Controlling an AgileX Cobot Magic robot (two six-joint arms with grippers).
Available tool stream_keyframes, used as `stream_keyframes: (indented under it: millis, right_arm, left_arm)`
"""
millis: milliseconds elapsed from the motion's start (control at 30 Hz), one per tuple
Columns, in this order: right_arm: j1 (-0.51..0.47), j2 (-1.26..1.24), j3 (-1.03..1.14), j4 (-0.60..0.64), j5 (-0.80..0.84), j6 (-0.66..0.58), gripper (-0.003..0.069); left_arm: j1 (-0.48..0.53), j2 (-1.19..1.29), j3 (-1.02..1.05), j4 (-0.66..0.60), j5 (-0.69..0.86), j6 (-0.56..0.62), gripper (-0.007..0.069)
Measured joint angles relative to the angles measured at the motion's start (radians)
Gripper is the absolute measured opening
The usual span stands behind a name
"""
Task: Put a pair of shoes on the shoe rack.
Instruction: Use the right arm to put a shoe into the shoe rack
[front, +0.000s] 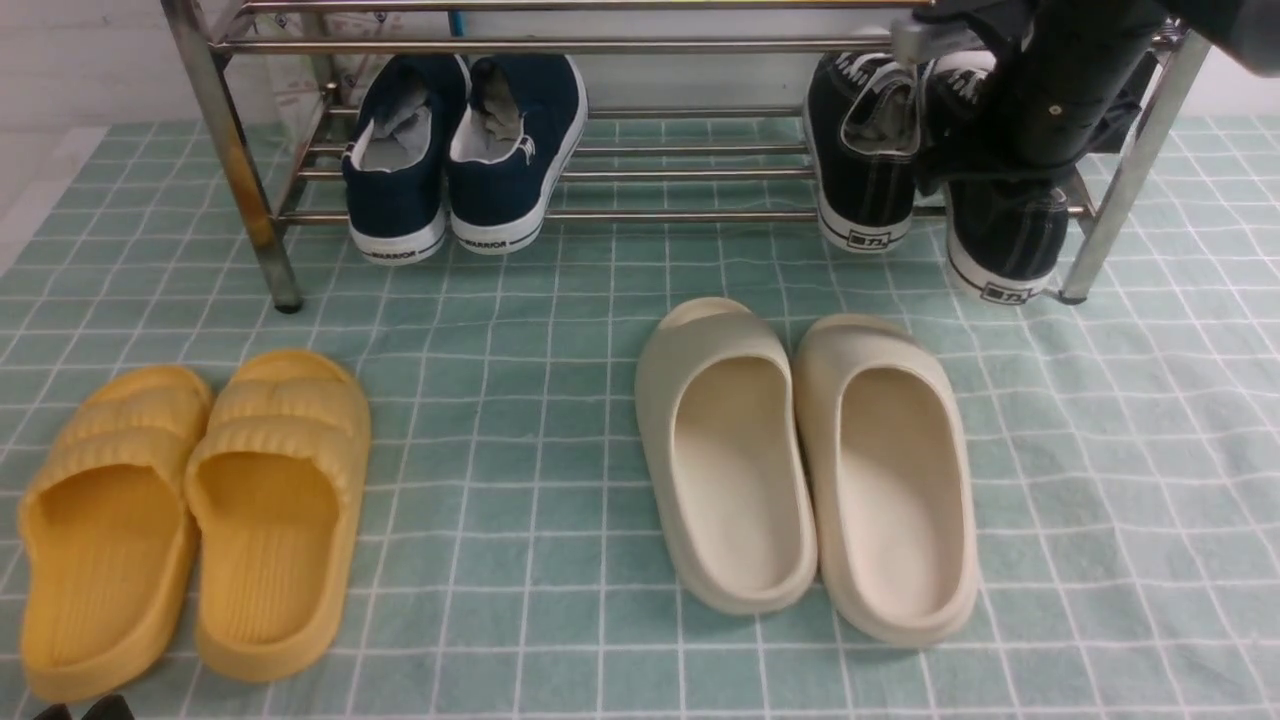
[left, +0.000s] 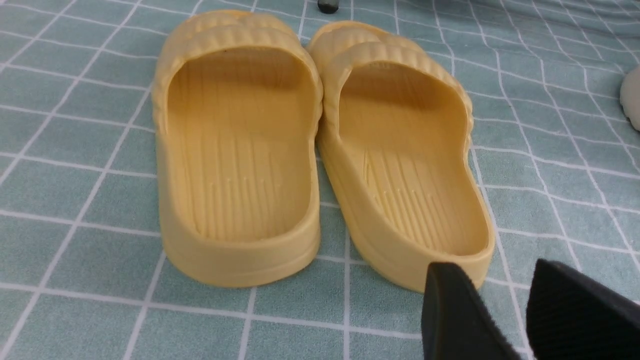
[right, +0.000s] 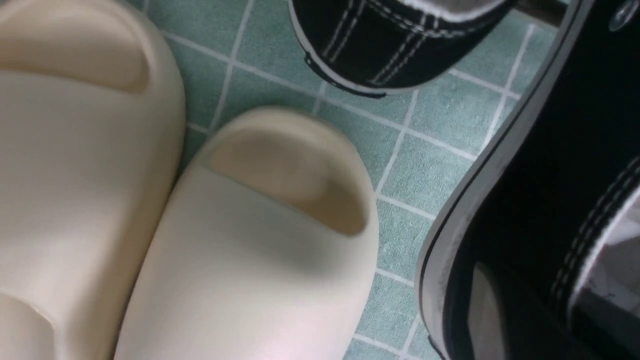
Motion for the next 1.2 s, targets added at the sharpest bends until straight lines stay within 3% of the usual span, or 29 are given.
stream_keyframes:
  millis: [900, 1067, 1167, 1200]
  right_arm:
    - [0.001, 0.053, -0.012, -0.075, -0.138, -0.032, 0.0028]
    - [0.001, 0.053, -0.012, -0.082, -0.138, -0.028, 0.0085]
    - [0.001, 0.05, -0.015, -0.088, -0.14, -0.009, 0.0232]
    - [0.001, 0.048, -0.015, -0.089, -0.139, -0.007, 0.0252]
  left_arm:
    - [0.0, 0.0, 0.0, 0.0, 0.0, 0.0, 0.0239]
    - [0.0, 0.0, 0.0, 0.0, 0.0, 0.0, 0.0239]
    - [0.0, 0.0, 0.0, 0.0, 0.0, 0.0, 0.0239]
    - [0.0, 0.0, 0.0, 0.0, 0.0, 0.0, 0.0239]
